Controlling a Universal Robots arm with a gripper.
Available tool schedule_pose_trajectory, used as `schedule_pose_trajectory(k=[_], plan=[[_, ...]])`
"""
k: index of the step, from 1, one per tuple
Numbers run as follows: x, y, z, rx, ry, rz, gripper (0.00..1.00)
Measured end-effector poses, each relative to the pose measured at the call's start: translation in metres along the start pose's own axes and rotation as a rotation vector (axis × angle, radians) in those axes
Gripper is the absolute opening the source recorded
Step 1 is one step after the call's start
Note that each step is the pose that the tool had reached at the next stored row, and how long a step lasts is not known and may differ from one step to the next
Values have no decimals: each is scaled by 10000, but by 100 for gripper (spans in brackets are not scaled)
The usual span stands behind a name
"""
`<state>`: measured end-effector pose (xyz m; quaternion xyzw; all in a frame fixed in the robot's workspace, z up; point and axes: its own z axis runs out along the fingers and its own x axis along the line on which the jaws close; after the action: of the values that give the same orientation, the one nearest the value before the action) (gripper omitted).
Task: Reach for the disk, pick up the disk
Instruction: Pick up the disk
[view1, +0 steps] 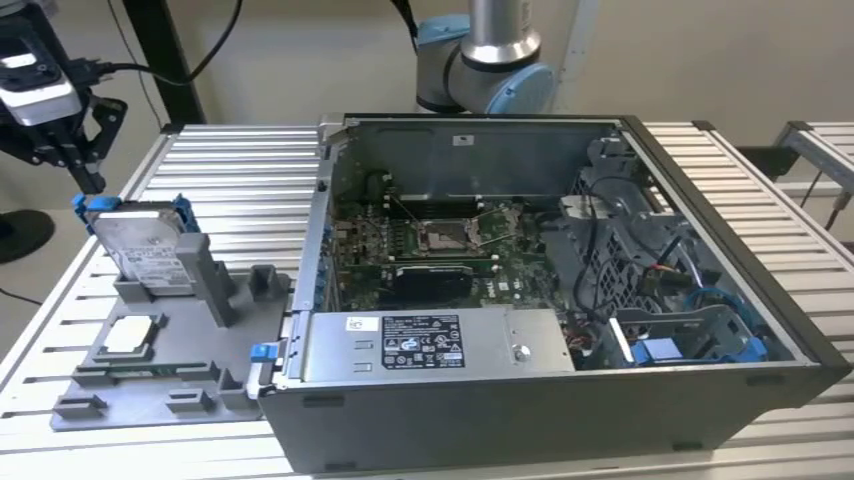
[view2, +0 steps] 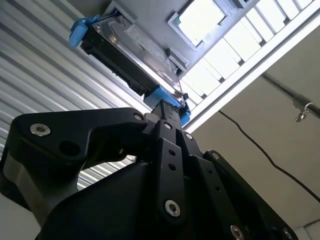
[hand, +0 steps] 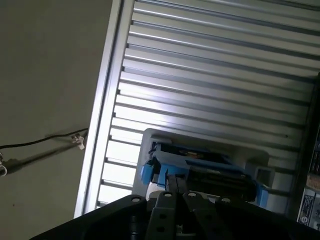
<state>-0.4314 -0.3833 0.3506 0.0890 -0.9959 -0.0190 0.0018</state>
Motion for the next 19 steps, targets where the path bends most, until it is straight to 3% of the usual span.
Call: schedule_pose_trajectory(k=[19], plan=[[8,1,0,0,49,-1296,0]])
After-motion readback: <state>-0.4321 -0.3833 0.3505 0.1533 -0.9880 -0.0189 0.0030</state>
